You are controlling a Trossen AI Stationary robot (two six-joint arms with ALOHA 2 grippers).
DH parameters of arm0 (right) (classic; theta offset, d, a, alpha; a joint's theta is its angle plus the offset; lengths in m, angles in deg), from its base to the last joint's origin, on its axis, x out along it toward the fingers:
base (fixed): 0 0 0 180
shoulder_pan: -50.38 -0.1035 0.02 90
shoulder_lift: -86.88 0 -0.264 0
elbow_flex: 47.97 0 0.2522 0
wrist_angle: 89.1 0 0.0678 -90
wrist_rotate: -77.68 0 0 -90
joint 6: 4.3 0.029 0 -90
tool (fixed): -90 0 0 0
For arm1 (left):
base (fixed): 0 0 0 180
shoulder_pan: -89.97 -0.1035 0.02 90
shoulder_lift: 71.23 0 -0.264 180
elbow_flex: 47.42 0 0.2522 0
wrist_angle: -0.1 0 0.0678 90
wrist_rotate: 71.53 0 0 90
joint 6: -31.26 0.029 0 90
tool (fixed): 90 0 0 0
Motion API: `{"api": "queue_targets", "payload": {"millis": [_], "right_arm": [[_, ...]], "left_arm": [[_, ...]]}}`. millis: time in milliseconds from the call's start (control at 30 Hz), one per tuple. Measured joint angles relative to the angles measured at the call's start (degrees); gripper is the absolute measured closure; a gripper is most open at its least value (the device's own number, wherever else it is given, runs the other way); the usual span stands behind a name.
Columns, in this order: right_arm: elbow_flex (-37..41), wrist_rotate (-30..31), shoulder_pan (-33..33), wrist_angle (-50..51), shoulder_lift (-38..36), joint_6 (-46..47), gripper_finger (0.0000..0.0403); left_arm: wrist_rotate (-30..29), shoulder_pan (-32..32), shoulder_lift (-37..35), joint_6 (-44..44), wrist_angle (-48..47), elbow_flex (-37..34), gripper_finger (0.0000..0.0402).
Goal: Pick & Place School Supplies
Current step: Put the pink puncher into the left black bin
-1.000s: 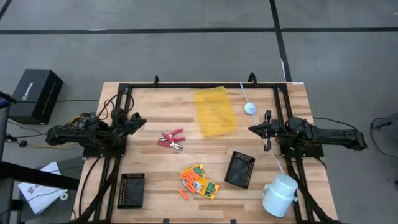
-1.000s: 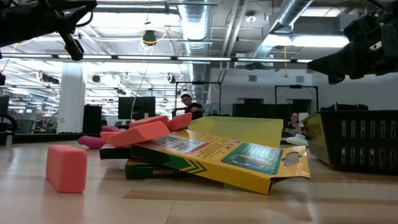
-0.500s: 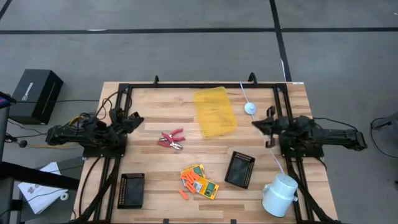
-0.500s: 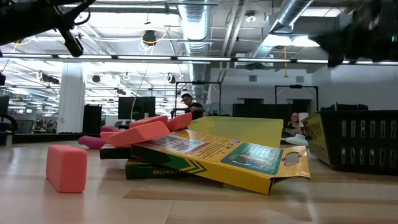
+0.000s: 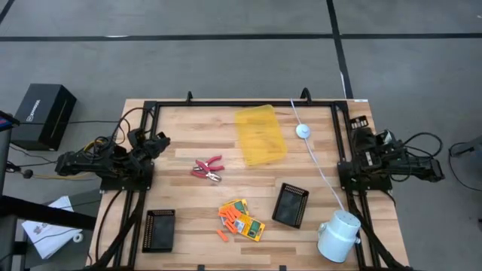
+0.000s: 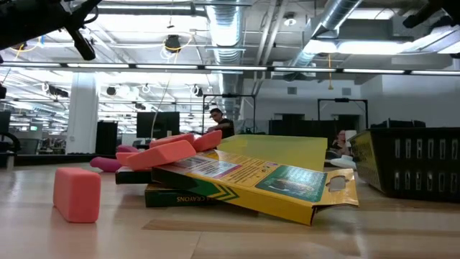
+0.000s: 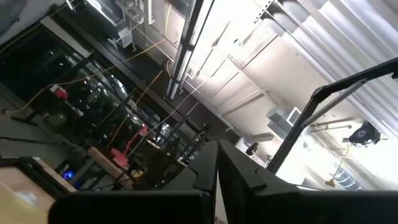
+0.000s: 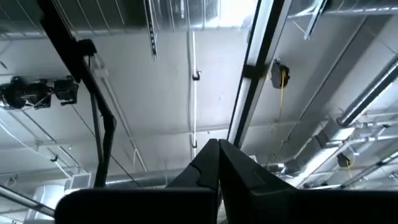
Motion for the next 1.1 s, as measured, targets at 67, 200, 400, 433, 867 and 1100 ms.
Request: {"api": "queue_targets", "payload": {"millis": [67,200,400,433,867,1100], "right_arm": [[0.00,2.81,0.00,1.88,0.05,0.90,0.0403],[0.00,12.87,0.00,7.71,0.13,8.57,0.0403],[-1.06,15.01,0.00,11.38,3.22,16.41,0.0403],[-2.03,15.01,-0.01,11.45,4.78,16.88,0.0403],[-21.61,14.04,2.34,14.67,31.49,10.42,0.0403],[-28.16,14.15,3.65,17.78,38.47,5.99,0.0403]], "left_arm": [[0.24,0.00,0.51,-0.19,0.11,0.00,0.0394],[0.47,0.00,3.12,-2.02,0.38,0.00,0.0394],[0.56,0.00,11.24,-4.88,0.62,1.85,0.0394],[0.87,0.00,13.36,-4.42,0.74,2.96,0.0394],[14.45,-0.04,52.19,7.73,-0.68,23.93,0.0394],[21.89,-0.04,65.46,16.62,-9.35,35.49,0.0394]]}}
